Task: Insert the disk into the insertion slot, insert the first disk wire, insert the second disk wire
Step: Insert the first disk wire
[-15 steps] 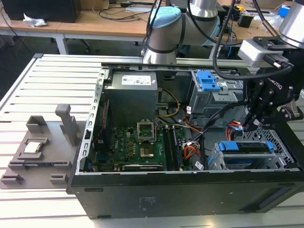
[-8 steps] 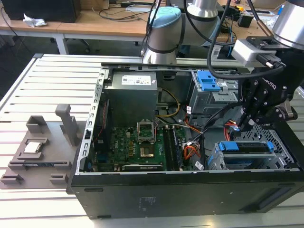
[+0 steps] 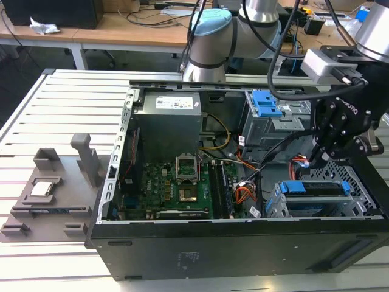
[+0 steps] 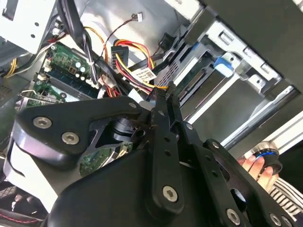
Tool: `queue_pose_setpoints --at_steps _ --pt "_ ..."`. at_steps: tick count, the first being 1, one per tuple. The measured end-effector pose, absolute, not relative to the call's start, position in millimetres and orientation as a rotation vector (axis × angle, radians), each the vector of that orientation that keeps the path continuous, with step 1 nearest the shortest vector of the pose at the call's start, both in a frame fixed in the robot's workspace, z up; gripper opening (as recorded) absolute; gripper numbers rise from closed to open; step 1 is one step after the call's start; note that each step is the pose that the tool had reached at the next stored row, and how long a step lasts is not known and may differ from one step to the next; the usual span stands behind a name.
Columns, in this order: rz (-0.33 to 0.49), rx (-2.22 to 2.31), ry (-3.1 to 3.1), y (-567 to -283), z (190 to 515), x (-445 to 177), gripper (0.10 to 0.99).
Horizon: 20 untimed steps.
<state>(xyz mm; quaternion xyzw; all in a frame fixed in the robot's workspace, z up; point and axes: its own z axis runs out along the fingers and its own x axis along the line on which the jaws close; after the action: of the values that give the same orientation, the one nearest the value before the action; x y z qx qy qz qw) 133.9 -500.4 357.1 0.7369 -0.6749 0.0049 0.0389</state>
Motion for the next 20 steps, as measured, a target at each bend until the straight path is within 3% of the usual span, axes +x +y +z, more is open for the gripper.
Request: queue_pose_setpoints --at_steps 20 --pt "0.008 2.215 -2.112 -525.4 344.4 146.3 0.169"
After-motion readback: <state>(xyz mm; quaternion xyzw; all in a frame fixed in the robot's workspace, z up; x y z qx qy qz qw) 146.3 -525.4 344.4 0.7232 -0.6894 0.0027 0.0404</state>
